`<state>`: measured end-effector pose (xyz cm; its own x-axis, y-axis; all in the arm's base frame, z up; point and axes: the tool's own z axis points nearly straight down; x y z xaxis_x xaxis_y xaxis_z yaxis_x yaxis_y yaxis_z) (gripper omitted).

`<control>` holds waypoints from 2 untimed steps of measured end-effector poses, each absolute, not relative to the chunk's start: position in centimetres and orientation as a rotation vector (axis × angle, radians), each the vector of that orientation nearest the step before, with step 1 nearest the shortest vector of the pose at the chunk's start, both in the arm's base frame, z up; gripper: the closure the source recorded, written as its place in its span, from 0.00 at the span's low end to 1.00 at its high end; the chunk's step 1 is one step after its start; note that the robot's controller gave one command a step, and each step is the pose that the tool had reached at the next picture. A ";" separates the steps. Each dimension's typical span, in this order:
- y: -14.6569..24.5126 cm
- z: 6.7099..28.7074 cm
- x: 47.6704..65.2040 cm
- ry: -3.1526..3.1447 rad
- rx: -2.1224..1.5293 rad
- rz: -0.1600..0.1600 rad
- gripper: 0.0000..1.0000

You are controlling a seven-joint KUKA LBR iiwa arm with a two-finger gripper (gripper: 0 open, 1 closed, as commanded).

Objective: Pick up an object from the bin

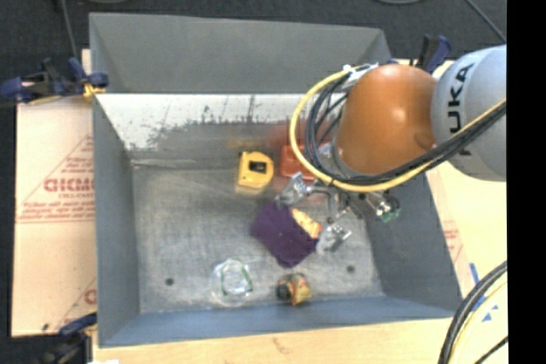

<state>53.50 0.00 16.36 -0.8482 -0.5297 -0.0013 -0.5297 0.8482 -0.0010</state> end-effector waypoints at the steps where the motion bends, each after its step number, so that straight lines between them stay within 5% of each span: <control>1: 0.2 20.4 54.3 2.961 -1.031 -0.002 0.00; 2: -0.4 16.2 55.2 2.936 -1.080 -0.006 0.00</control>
Offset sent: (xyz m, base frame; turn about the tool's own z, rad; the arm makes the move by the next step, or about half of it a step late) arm 0.0262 -0.0157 -0.0936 -0.2562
